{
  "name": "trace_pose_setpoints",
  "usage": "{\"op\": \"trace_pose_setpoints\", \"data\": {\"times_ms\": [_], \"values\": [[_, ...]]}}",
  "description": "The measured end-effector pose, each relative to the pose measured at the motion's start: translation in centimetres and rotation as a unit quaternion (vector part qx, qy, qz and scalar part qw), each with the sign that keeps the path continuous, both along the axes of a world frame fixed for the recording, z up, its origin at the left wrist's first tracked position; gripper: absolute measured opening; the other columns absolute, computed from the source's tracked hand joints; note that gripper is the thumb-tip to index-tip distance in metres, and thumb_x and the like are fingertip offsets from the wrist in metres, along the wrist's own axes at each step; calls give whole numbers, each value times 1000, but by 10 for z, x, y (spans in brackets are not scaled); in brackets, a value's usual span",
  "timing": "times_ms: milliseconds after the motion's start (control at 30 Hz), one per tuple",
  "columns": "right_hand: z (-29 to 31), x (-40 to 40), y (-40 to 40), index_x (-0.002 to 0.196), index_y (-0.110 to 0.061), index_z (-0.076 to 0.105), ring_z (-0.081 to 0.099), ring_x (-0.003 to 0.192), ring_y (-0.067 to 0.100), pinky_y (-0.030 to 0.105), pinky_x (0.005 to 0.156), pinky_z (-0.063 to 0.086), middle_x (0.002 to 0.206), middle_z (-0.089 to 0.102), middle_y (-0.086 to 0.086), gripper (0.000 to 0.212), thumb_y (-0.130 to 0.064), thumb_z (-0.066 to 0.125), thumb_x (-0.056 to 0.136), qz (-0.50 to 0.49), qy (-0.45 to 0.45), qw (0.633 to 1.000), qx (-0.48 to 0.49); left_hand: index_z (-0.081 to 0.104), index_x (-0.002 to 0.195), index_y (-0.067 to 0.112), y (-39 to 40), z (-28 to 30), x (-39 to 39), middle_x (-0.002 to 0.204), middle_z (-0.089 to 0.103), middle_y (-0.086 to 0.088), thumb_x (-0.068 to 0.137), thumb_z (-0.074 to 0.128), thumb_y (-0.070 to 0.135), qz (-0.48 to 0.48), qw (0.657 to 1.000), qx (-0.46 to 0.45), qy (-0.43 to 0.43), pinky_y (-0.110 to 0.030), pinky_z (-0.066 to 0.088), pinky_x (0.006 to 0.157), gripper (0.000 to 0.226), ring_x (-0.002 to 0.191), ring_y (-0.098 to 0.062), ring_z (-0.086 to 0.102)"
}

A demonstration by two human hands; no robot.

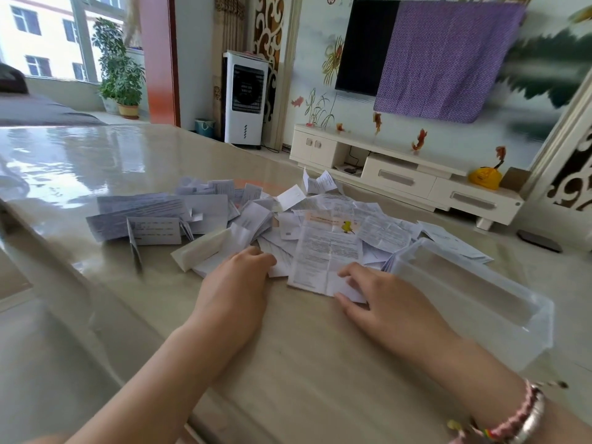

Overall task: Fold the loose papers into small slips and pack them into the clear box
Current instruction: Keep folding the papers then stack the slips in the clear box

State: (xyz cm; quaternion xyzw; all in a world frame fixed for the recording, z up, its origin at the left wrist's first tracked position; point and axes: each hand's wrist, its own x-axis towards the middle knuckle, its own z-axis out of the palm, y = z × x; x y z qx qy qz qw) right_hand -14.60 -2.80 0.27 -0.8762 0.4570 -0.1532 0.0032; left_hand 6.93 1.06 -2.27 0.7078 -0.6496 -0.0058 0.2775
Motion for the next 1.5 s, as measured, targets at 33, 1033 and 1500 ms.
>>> {"op": "trace_pose_setpoints", "data": {"times_ms": [33, 1033, 1500], "values": [[0, -4, 2, 124, -30, 49, 58, 108, 8, 31, 85, 50, 116, 63, -11, 36, -49, 51, 93, -1, -4, 1000, -7, 64, 104, 24, -1, 0, 1, 112, 59, 9, 86, 52, 6, 9, 1000, -2, 3, -39, 53, 76, 28, 100, -18, 58], [-5, -30, 3, 98, -28, 63, 61, 87, -5, 8, 78, 44, 89, 65, -25, 14, -24, 68, 85, 29, -276, 959, 58, 59, 74, 18, 7, 1, -25, 64, 61, 5, 94, 54, 36, -177, 970, -56, 160, -36, 48, 64, 28, 60, -13, 55], [-20, -17, -13, 71, -12, 53, 49, 56, 20, 36, 59, 42, 59, 57, 1, 33, -37, 57, 91, -45, -311, 942, 117, 28, 136, 30, 6, 1, -44, 105, 68, 4, 90, 62, 32, -90, 960, -15, 264, -10, 43, 73, 56, 89, -8, 62]]}}
